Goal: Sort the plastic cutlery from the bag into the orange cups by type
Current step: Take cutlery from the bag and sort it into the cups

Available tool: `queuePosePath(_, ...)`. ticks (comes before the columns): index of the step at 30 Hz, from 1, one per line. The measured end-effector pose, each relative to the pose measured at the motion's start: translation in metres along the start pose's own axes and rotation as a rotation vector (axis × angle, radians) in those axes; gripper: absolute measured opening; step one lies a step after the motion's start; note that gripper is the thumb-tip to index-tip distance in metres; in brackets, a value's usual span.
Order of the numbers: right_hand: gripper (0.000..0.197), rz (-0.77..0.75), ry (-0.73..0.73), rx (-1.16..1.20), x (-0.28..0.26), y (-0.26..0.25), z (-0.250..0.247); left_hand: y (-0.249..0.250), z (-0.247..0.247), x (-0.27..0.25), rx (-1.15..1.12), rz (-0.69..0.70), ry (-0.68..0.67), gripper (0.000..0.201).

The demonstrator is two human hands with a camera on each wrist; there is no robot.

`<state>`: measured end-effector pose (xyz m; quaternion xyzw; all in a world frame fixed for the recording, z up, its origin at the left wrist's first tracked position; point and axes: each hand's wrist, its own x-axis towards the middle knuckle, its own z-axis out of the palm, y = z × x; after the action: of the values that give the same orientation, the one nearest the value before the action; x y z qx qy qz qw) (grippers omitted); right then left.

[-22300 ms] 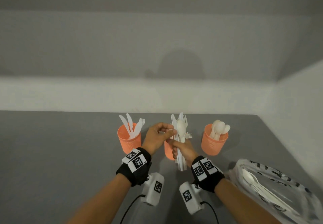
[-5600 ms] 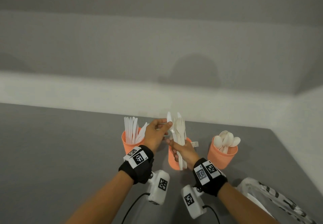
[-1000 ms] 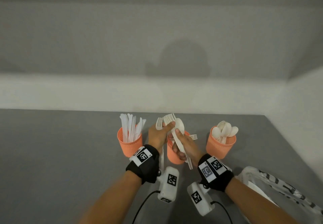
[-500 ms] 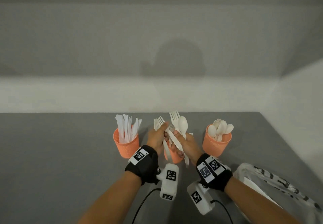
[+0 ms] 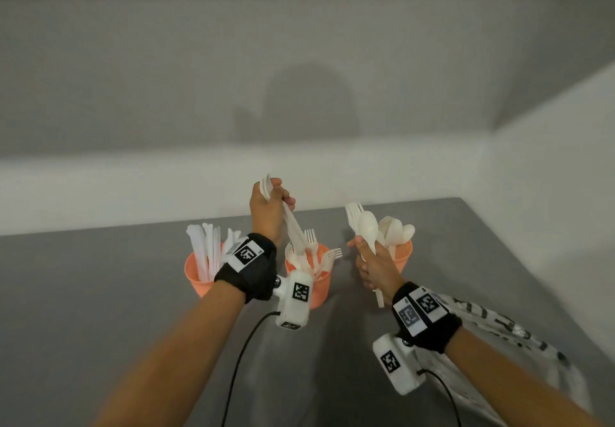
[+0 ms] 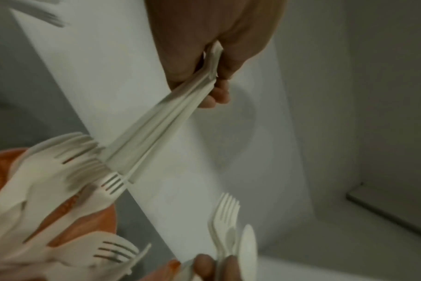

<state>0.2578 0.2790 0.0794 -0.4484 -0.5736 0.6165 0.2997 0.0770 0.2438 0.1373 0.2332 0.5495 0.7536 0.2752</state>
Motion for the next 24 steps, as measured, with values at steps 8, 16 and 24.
queuePosePath(8,0.029,0.044,-0.048,0.077,-0.002,-0.002,-0.009,-0.041,0.005,-0.018,0.299,0.202,-0.217,0.021)
queuePosePath(16,0.030,0.029,-0.080,0.066,-0.004,-0.005,-0.010,-0.086,0.003,-0.039,0.621,0.363,-0.338,0.034)
queuePosePath(24,0.032,0.023,-0.061,0.058,-0.003,-0.001,-0.019,-0.098,-0.013,-0.031,1.197,0.547,-0.570,0.044)
